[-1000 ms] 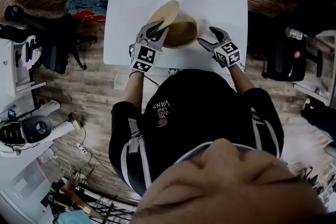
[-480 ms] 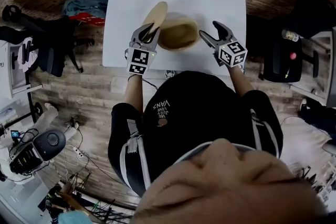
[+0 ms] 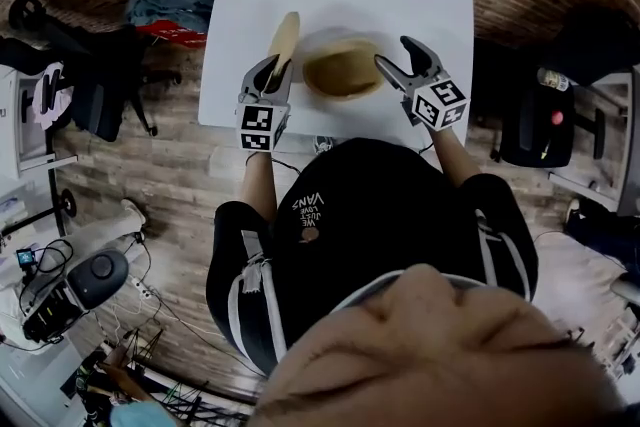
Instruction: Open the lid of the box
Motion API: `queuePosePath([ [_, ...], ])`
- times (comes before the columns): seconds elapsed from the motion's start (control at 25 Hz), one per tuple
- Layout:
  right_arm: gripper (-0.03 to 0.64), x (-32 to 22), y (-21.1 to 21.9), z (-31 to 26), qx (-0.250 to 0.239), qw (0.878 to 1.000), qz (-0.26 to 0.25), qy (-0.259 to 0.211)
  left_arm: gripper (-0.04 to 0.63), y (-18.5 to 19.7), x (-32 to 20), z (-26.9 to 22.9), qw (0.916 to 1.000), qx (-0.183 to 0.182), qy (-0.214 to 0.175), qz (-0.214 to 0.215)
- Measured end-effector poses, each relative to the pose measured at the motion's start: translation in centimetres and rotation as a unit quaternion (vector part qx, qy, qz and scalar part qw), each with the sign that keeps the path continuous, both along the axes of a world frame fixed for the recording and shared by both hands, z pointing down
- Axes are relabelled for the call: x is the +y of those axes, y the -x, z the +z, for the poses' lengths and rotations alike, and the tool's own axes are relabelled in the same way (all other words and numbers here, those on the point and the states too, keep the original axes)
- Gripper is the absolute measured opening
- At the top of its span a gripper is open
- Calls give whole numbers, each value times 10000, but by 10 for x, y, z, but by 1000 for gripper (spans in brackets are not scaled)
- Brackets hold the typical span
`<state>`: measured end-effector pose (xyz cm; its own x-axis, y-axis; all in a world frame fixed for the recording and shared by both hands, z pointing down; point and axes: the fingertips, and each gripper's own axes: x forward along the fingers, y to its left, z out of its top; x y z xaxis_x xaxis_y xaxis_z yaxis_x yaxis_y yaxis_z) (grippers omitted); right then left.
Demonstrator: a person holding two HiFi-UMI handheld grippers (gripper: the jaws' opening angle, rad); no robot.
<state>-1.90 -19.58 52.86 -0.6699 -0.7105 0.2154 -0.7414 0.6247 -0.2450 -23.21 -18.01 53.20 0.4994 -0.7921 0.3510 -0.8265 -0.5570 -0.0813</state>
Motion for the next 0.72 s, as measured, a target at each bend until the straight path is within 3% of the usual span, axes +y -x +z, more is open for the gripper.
queuePosePath([
  [0.12,302,0,9,-5,-40,9999,-70,-63,87,12,5,4,9996,185,46,-205],
  [0.24,191,0,13,-10,-103,9998,-74,-134,87,23,10,6,9986,336,90,-398],
  [0.52,74,1,21,-14,-160,9997,-21,-185,87,38,23,6,9958,642,111,-644],
  [0.72,42,3,27,-14,-216,9996,-10,-203,87,41,28,4,9936,852,57,-737],
])
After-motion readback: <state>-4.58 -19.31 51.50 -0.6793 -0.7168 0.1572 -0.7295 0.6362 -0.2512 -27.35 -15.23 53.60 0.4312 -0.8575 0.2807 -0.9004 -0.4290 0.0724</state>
